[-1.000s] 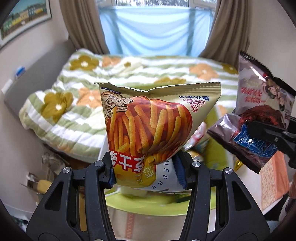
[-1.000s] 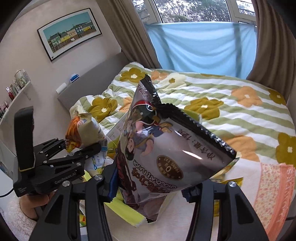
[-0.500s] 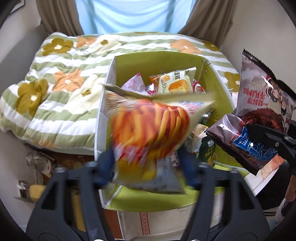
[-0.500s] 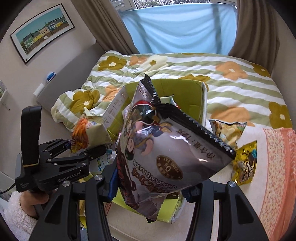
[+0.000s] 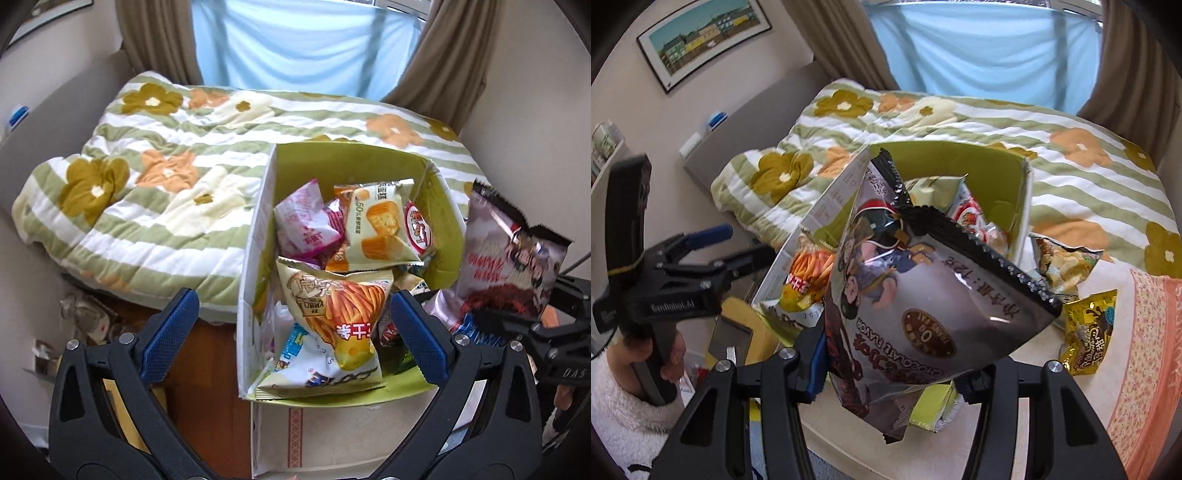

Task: Organize snacks
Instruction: 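Carry the fries bag and chocolate bag over the box and release them inside, then move both tools toward the last two snack bags on the bed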

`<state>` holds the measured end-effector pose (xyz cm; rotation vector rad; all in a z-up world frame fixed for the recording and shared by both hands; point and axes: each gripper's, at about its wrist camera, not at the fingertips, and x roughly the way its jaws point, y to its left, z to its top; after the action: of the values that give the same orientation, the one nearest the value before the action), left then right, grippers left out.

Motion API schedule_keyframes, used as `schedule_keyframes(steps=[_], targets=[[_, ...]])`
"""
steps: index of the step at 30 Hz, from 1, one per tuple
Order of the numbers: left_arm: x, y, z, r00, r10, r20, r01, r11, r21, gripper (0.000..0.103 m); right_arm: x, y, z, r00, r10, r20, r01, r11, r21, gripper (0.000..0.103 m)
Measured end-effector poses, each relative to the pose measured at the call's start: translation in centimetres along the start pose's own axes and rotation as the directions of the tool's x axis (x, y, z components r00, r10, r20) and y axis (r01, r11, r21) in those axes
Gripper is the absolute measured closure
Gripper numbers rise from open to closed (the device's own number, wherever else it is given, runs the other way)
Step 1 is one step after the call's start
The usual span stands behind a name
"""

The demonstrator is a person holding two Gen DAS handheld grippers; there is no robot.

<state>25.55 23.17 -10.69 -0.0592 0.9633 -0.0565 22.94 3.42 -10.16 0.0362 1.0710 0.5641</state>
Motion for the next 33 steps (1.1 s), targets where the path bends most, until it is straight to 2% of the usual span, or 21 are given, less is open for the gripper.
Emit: schedule_keyframes(steps=[3, 6, 9, 17, 23, 33], targets=[[-0.5, 0.3, -0.1, 1.000, 0.001, 0.021, 0.000, 1.000, -0.022, 0.000, 0.8, 0.4, 0.2, 1.000, -0.003, -0.023, 0.002, 1.000, -0.031, 0.046], [-0.6, 0.5, -0.4, 1.000, 0.005, 0.024, -0.004, 0.999, -0.036, 0.000, 0.5, -0.2, 0.4, 1.000, -0.030, 0.010, 0.030, 1.000, -0.002, 0.030], [-0.5, 0.7, -0.7, 1.000, 0.000, 0.018, 0.001, 0.999, -0.050, 0.000, -0.2, -1.1, 0.2, 0.998, -0.037, 0.043, 0.036, 0.999, 0.030, 0.020], [-0.5, 0.7, -0.8, 1.000, -0.002, 0.021, 0.003, 0.999, -0.043, 0.000, -1.3, -2.2, -0.5, 0.995, -0.061, 0.077, 0.053, 0.994, 0.097, 0.019], [-0.9, 0.3, -0.4, 0.999, -0.030, 0.036, 0.030, 0.999, -0.012, 0.000, -2.6, -2.4, -1.1, 0.990, -0.089, 0.112, 0.074, 0.989, 0.129, 0.020], [-1.1, -3.0, 1.2, 0.990, -0.123, 0.066, 0.116, 0.988, 0.103, 0.000, -6.8, -4.5, -3.7, 0.958, -0.233, 0.165, 0.195, 0.957, 0.216, 0.020]])
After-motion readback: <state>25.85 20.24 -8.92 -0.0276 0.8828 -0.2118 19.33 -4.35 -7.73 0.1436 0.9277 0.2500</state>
